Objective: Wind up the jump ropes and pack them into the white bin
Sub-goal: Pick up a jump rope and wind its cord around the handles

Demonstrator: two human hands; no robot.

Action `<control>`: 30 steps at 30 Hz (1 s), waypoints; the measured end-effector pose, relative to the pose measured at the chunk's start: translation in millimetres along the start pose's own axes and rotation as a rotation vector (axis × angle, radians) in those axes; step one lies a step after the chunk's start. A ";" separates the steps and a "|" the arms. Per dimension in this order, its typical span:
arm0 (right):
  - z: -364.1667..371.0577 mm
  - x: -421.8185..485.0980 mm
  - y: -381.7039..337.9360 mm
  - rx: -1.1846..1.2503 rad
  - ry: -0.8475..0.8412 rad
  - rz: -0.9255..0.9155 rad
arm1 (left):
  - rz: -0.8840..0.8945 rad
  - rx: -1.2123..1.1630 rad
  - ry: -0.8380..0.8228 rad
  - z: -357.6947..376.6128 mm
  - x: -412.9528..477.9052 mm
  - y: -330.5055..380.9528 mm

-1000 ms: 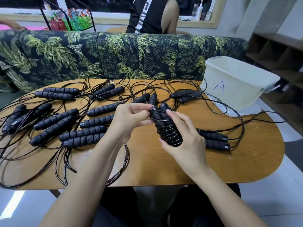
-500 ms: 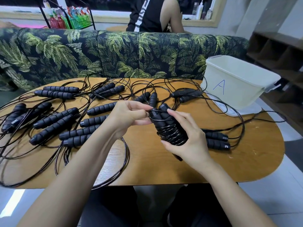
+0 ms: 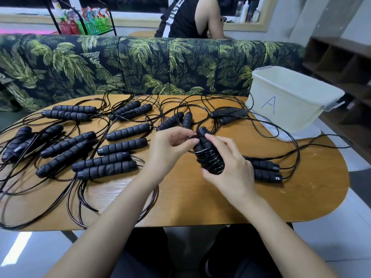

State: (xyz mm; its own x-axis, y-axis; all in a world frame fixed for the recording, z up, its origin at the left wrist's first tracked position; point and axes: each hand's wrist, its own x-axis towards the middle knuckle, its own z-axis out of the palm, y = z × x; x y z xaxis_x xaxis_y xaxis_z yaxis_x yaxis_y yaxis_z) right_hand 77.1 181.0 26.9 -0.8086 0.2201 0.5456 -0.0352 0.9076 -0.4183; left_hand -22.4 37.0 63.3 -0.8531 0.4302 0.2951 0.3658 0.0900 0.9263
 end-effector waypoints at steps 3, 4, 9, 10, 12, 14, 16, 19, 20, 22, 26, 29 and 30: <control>-1.0 1.3 -1.4 0.010 0.001 0.003 | -0.049 -0.136 0.049 -0.3 -3.5 -4.6; -1.3 1.4 -1.0 -0.007 -0.009 -0.011 | -0.064 -0.138 0.047 0.1 -4.8 -6.2; -2.5 -0.5 -0.3 0.021 -0.079 0.064 | -0.100 -0.097 -0.110 6.7 -10.5 -5.8; -0.5 -1.5 -1.6 0.016 -0.095 0.089 | -0.113 -0.110 -0.152 8.0 -11.0 -3.9; 2.7 -3.6 -3.7 0.056 -0.128 0.142 | -0.177 -0.170 -0.215 8.5 -11.6 0.9; -0.8 -2.6 -2.5 0.176 -0.176 0.199 | -0.253 -0.229 -0.228 4.8 -10.4 -0.9; -8.4 0.5 -0.3 0.382 -0.229 0.226 | -0.302 -0.285 -0.229 0.7 -10.2 -3.0; -12.6 5.0 -2.2 0.675 -0.248 0.212 | -0.305 -0.384 -0.220 -1.0 -10.8 1.3; -11.2 5.6 -3.4 0.704 -0.237 0.206 | -0.296 -0.388 -0.200 -1.9 -10.7 3.7; -6.6 4.8 -7.2 0.661 -0.199 0.190 | -0.243 -0.325 -0.129 -5.3 -8.8 4.6; 0.6 0.9 -13.5 0.413 -0.040 0.117 | -0.087 -0.163 -0.022 -11.5 -5.3 -3.7; 0.1 0.2 -14.2 0.326 0.025 0.085 | -0.058 -0.257 0.048 -15.7 -3.9 -0.5; -0.5 -0.1 -14.5 0.297 0.028 0.077 | -0.030 -0.220 0.054 -18.0 -2.8 0.2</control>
State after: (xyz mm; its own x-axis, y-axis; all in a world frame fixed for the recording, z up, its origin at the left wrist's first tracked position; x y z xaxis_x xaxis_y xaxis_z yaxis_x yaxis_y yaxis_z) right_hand 78.0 168.0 33.3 -0.7993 0.2977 0.5219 -0.1480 0.7444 -0.6511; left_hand -26.7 19.6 66.9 -0.8836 0.3806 0.2729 0.2547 -0.0983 0.9620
